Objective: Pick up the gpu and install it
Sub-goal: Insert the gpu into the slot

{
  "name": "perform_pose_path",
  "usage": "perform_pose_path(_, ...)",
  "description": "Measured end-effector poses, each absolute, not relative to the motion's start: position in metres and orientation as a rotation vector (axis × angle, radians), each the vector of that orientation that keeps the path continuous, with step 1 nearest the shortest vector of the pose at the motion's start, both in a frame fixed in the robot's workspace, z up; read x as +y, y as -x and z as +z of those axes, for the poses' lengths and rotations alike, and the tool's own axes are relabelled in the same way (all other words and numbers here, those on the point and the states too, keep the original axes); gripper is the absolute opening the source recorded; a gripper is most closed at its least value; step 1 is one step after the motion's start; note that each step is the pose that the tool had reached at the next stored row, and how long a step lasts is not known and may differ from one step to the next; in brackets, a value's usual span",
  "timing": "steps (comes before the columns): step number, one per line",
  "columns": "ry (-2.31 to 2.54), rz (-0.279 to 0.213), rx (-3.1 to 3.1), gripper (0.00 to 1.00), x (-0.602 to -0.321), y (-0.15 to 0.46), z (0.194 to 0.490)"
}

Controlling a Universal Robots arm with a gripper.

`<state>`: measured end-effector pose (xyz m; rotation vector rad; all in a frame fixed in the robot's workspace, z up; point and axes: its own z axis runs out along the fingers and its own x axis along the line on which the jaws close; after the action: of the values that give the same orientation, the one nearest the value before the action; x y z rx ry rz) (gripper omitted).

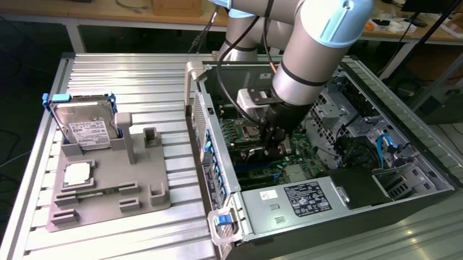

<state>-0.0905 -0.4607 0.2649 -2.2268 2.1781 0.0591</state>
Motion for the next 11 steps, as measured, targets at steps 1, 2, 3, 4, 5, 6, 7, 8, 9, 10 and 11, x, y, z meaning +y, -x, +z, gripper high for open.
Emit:
perform_pose_path(1,2.227,0.059,2.178,0.27,-0.4603,0.0905,0.2649)
perform_pose_path(2,2.227,0.059,2.178,0.27,-0.4599,0.0905,0.2649)
perform_pose_path(3,2.227,0.059,2.178,0.27,-0.4595,0.0906,0.2649)
perform_pose_path(4,2.227,0.059,2.178,0.27,-0.4593,0.0906,0.265)
perform_pose_path(5,2.227,0.059,2.178,0.27,-0.4593,0.0907,0.265)
perform_pose_path(6,2.227,0.059,2.178,0.27,-0.4593,0.0907,0.265)
perform_pose_path(7,2.227,0.059,2.178,0.27,-0.4593,0.0907,0.265)
perform_pose_path(8,2.227,0.059,2.178,0.27,-0.4592,0.0907,0.2652)
perform_pose_path(9,2.227,0.059,2.178,0.27,-0.4593,0.0908,0.2655)
perform_pose_path(10,2.227,0.059,2.178,0.27,-0.4593,0.0909,0.2661)
perform_pose_path(11,2.227,0.059,2.178,0.27,-0.4592,0.0909,0.2662)
